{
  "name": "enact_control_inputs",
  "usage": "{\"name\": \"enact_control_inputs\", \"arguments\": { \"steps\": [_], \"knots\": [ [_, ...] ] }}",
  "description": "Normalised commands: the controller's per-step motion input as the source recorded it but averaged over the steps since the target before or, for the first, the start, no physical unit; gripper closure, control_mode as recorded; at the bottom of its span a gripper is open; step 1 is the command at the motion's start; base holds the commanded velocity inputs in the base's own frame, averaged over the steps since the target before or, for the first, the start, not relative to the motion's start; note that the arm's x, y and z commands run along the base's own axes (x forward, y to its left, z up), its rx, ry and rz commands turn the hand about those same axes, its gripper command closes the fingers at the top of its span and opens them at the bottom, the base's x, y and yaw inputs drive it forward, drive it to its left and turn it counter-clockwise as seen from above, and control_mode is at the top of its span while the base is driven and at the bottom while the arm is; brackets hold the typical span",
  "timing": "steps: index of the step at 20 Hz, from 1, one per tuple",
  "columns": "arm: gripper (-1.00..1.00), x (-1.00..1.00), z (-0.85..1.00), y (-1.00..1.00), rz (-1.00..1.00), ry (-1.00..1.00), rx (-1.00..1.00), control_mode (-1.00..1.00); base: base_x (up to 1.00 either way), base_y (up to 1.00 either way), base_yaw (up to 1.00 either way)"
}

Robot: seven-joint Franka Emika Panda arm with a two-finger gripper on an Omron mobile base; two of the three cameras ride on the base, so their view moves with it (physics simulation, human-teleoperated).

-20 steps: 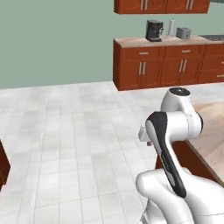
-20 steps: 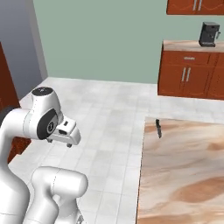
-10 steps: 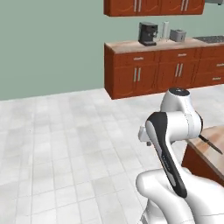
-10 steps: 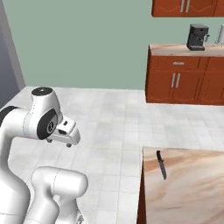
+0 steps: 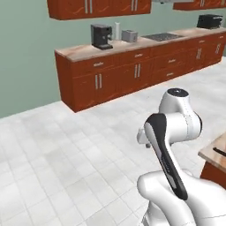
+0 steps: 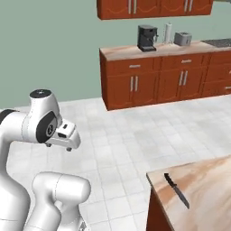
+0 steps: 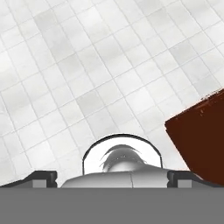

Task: Retrieve the butter from the fridge and place it on a plate on the dining table. Then retrieve the butter knife by the fridge and place it near the plate.

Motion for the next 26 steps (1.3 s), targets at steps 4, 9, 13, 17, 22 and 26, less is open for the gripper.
{"name": "enact_control_inputs", "arguments": {
  "steps": [4,9,13,17,22,26],
  "knots": [
    [-1.00,0.00,0.00,0.00,0.00,0.00,0.00,1.00,0.42,0.46,-0.80],
    [-1.00,0.00,0.00,0.00,0.00,0.00,0.00,1.00,0.25,0.31,-0.86],
    [-1.00,0.00,0.00,0.00,0.00,0.00,0.00,1.00,0.18,0.34,-0.85],
    [-1.00,0.00,0.00,0.00,0.00,0.00,0.00,1.00,0.05,0.49,-0.79],
    [-1.00,0.00,0.00,0.00,0.00,0.00,0.00,1.00,0.11,0.61,-0.75],
    [-1.00,0.00,0.00,0.00,0.00,0.00,0.00,1.00,0.22,0.65,-0.73]
  ]
}}
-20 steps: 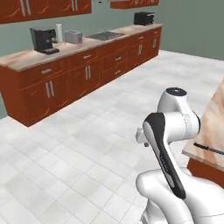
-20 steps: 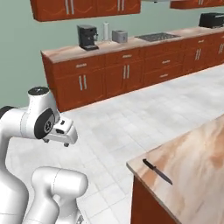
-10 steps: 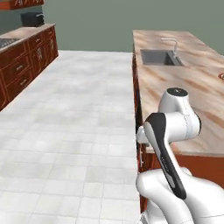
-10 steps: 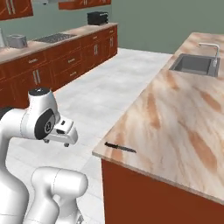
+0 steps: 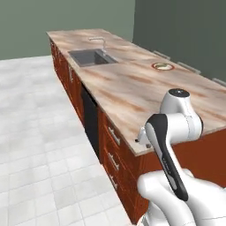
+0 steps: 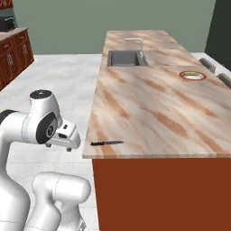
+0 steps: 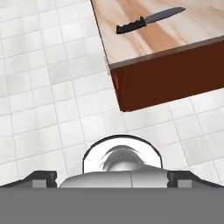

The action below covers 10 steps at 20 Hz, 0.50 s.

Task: Retrieve the butter from the fridge and place it on a plate on the dining table. Then retrieve the butter knife by the fridge and place it near the plate.

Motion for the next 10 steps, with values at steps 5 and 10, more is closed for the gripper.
{"name": "enact_control_inputs", "arguments": {
  "steps": [5,10],
  "knots": [
    [-1.00,0.00,0.00,0.00,0.00,0.00,0.00,1.00,0.17,0.60,-0.74],
    [-1.00,0.00,0.00,0.00,0.00,0.00,0.00,1.00,0.21,0.57,-0.76]
  ]
}}
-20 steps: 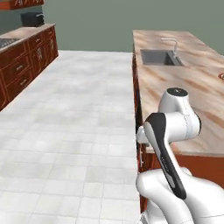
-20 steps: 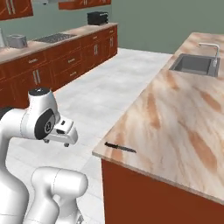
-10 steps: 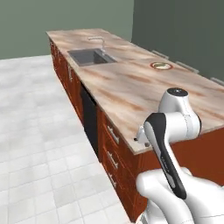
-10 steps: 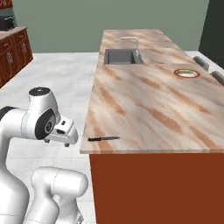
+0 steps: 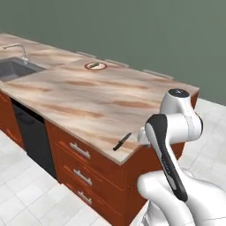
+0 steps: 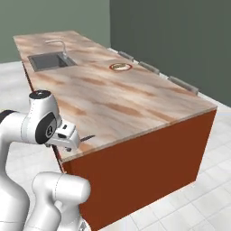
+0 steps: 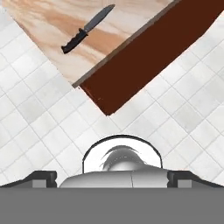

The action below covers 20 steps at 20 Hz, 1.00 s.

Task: Retrieve the butter from the fridge and place it on a plate on the dining table. Then retrieve the butter knife by the fridge and place it near the plate.

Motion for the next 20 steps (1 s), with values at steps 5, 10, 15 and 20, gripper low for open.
{"name": "enact_control_inputs", "arguments": {
  "steps": [5,10,15,20],
  "knots": [
    [-1.00,0.00,0.00,0.00,0.00,0.00,0.00,1.00,-0.01,0.71,-0.66],
    [-1.00,0.00,0.00,0.00,0.00,0.00,0.00,1.00,-0.41,0.73,-0.61],
    [-1.00,0.00,0.00,0.00,0.00,0.00,0.00,1.00,-0.67,0.54,-0.57],
    [-1.00,0.00,0.00,0.00,0.00,0.00,0.00,1.00,-0.14,0.72,-0.59]
  ]
}}
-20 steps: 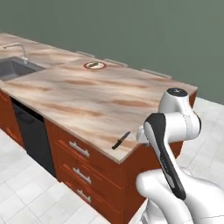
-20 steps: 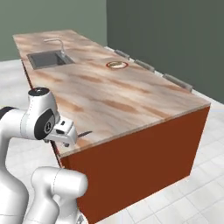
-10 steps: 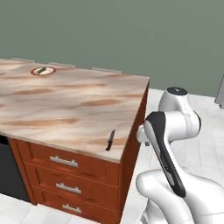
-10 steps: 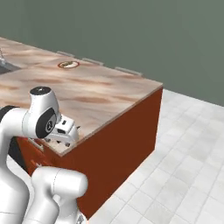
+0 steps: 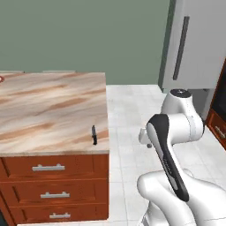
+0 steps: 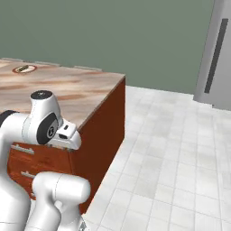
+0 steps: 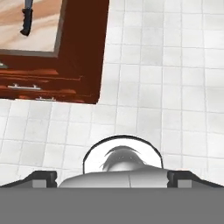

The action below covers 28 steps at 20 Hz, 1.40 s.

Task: Retrieve the butter from the fridge and place it on a plate on the dining table. Then retrieve the butter knife by the fridge and place it near the plate.

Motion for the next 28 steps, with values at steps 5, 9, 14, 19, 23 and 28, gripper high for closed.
{"name": "enact_control_inputs", "arguments": {
  "steps": [5,9,14,19,23,28],
  "knots": [
    [-1.00,0.00,0.00,0.00,0.00,0.00,0.00,1.00,0.41,1.00,-0.38],
    [-1.00,0.00,0.00,0.00,0.00,0.00,0.00,1.00,0.40,0.83,-0.17],
    [-1.00,0.00,0.00,0.00,0.00,0.00,0.00,1.00,0.27,0.27,-0.02],
    [-1.00,0.00,0.00,0.00,0.00,0.00,0.00,1.00,0.17,-0.01,0.00],
    [-1.00,0.50,-0.18,-0.03,0.00,-0.05,0.00,-1.00,0.00,0.00,0.00],
    [-1.00,0.95,-0.33,-0.03,0.00,0.00,-0.01,-1.00,0.00,0.00,0.00]
  ]
}}
